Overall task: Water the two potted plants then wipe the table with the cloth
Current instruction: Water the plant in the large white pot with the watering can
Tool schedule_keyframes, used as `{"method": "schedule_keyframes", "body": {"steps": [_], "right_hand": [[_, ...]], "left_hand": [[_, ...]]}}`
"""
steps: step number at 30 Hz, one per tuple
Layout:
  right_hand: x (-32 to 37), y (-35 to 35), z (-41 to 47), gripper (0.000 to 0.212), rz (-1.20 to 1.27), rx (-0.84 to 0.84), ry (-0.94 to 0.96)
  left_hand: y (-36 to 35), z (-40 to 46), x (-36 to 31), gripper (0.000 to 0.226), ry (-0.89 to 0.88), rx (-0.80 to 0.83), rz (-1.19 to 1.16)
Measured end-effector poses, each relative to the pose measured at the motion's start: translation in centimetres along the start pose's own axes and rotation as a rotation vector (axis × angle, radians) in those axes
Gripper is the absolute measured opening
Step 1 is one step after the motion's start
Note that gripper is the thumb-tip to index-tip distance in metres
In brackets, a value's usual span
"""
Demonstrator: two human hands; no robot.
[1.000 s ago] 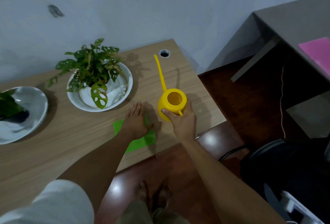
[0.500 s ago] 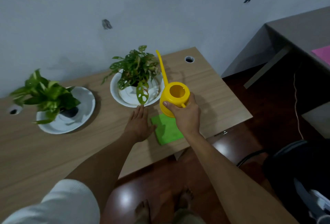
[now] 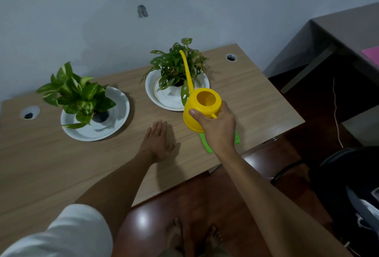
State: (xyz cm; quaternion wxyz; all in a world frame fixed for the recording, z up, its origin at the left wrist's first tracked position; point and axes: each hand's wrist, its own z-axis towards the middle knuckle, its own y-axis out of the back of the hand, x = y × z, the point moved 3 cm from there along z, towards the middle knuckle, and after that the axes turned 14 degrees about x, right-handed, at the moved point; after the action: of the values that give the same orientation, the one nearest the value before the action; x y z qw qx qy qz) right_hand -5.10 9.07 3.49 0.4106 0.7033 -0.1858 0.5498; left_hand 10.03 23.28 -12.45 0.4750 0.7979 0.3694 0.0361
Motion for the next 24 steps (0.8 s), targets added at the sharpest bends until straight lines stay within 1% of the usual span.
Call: {"method": "schedule_keyframes", "body": {"steps": [3,5,8,11,14,19,24], "right_hand": [[-0.2,-0.9,0.0,0.065,-0.021,0.015,-0.012],[-0.3,-1.1,-0.2,0.061,-0.034,0.020,-0.004],[-0.6,-1.6,-0.2,0.058,-0.072,0.005,-0.003],[-0.4,-1.9,0.0,0.058,-0.118,-0.001,-0.017],[-0.1,-1.8,0.3,0.060,-0.167,0.005,-0.028],[1.1,-1.0,1.0,0.064,-0.207,-0.005,-0.045],[3.0,0.1,1.8,0.066,-0.264,-0.027,-0.007]], "left_hand": [[-1.5,0.4,1.5,0.108,-0.027,-0.019,-0.045],[-2.4,0.7,1.9,0.111,-0.050,-0.070,-0.062],[-3.7,1.4,2.5,0.097,-0.061,-0.135,-0.063],[-4.8,1.7,3.0,0.086,-0.051,-0.152,-0.075],[-5.7,1.7,3.3,0.083,-0.056,-0.195,-0.057],[-6.4,2.1,3.3,0.081,-0.020,-0.218,-0.024],[-6.5,2.0,3.3,0.081,-0.020,-0.223,-0.026]]}}
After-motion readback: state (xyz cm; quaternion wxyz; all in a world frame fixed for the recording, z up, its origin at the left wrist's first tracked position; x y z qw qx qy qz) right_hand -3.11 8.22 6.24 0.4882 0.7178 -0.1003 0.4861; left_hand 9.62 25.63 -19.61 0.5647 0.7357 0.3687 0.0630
